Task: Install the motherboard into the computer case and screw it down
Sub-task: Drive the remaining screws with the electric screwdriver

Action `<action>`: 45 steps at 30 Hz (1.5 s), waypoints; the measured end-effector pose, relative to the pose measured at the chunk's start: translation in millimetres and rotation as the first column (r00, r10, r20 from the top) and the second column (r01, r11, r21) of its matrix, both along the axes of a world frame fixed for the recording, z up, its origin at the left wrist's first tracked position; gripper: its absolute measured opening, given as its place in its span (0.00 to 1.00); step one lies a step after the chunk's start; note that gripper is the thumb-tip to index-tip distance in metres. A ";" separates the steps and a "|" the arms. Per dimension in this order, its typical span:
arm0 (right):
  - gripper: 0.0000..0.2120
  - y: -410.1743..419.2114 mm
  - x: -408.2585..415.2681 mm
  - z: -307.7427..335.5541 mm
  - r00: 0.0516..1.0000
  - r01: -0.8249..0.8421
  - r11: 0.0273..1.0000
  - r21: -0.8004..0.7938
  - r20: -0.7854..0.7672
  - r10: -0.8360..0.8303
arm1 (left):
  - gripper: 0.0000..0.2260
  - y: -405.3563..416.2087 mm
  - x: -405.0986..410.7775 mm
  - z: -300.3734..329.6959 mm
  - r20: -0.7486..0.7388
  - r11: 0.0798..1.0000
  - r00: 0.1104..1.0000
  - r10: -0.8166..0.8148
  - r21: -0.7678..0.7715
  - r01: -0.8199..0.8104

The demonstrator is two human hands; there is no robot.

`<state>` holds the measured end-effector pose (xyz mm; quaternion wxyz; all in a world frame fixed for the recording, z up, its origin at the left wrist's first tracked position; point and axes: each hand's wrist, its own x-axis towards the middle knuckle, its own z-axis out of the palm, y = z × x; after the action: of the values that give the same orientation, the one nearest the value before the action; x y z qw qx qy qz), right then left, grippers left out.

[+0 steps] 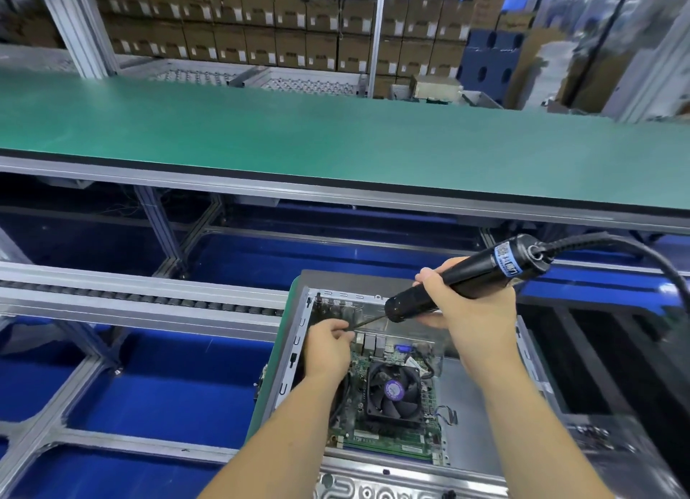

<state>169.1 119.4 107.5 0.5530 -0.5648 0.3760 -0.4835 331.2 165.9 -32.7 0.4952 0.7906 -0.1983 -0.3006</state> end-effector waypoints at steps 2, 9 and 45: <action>0.10 1.2 0.1 0.4 1.000 -0.001 1.000 -0.003 -0.002 0.001 | 0.09 -0.4 0.5 -0.4 -0.001 1.000 1.000 0.007 0.004 -0.007; 0.11 3.5 2.0 -0.2 1.000 -0.018 1.000 0.000 0.013 0.018 | 0.09 -1.0 4.1 -7.3 -0.106 0.995 0.990 0.096 0.042 -0.092; 0.09 -1.0 7.5 -8.1 1.000 -0.019 1.000 0.021 -0.011 0.019 | 0.08 -4.3 1.3 -10.0 0.037 0.995 0.997 0.071 0.069 -0.073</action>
<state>176.6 118.4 99.4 0.5614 -0.5653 0.3788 -0.4710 332.5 161.6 -42.7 0.4742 0.8192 -0.1676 -0.2756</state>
